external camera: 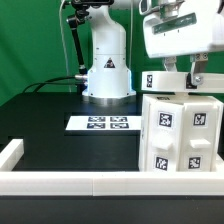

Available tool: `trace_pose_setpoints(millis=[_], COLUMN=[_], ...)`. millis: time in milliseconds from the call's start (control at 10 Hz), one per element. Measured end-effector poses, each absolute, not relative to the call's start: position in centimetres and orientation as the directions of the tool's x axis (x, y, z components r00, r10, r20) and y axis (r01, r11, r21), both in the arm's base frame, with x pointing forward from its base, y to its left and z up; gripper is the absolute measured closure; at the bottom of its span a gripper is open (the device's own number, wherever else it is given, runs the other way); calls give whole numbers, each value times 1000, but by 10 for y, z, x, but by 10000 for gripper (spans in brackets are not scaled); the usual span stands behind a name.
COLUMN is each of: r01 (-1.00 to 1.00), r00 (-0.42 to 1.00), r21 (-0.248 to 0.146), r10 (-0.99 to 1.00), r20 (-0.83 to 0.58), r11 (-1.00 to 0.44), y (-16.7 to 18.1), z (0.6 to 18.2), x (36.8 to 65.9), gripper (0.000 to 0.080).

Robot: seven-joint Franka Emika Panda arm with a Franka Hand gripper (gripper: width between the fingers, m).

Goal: Assemble cabinet

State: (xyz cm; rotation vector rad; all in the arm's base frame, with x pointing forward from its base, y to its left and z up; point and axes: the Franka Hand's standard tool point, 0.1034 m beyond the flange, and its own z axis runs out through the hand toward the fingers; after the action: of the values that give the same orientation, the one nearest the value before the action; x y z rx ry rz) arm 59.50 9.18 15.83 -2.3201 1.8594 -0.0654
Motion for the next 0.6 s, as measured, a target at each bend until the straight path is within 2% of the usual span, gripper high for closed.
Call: trace_pose_setpoints(millis=[300, 600], r01=[-992, -976], r00=[-11, -177], r21=[-124, -98], r10=[-991, -969], r20=[-132, -175], r11=[28, 196], y=[90, 87], z=[156, 155], x=[594, 594], gripper=[240, 240])
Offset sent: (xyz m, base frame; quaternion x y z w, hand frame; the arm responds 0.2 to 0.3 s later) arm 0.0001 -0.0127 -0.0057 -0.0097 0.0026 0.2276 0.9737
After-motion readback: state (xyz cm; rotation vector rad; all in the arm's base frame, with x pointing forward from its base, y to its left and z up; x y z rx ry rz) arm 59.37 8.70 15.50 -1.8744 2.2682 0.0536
